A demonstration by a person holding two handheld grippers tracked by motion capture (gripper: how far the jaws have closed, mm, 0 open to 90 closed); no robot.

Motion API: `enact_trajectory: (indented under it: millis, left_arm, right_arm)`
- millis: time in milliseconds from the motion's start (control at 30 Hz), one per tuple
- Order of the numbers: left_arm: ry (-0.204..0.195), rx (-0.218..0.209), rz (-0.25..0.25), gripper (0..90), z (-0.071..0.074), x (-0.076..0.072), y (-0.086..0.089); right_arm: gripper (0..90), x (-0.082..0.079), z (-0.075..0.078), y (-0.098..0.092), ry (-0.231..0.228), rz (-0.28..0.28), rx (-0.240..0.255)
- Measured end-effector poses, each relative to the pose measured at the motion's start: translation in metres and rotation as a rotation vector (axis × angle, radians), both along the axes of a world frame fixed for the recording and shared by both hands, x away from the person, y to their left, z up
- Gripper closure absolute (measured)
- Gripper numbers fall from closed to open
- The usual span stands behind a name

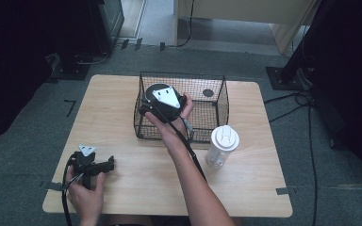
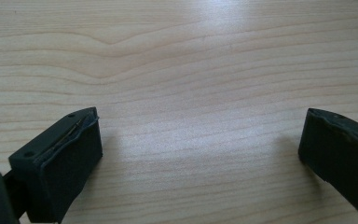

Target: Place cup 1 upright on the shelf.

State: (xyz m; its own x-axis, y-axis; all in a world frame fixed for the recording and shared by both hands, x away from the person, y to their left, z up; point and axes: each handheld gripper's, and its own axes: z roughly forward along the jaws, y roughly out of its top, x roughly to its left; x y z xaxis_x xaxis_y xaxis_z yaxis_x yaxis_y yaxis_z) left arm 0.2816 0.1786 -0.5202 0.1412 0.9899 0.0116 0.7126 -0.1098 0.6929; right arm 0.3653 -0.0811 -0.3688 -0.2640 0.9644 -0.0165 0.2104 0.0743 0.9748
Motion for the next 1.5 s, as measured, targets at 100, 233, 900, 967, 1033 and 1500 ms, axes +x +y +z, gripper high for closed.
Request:
enact_trajectory:
  millis: [100,233,900,967,1033,1500]
  left_arm:
    - [-0.001,-0.001,0.001,0.0,0.0,0.0,0.0]
    - [0.0,-0.001,0.001,0.0,0.0,0.0,0.0]
    - [-0.001,0.0,0.001,0.0,0.0,0.0,0.0]
    - [0.0,0.0,0.001,0.0,0.0,0.0,0.0]
    - [0.0,0.0,0.001,0.0,0.0,0.0,0.0]
    - [0.002,0.0,-0.001,0.0,0.0,0.0,0.0]
  right_arm:
    - [6.6,0.005,-0.001,0.001,-0.009,-0.007,-0.001]
    - [6.6,0.012,-0.001,0.001,-0.008,-0.016,0.001]
    - [6.6,0.038,-0.023,0.01,0.045,-0.05,-0.005]
    - [6.6,0.041,-0.026,0.01,0.06,-0.053,0.002]
    - [6.6,0.043,-0.029,0.01,0.071,-0.053,0.006]
    - [6.5,0.065,-0.037,0.004,0.136,-0.074,0.04]
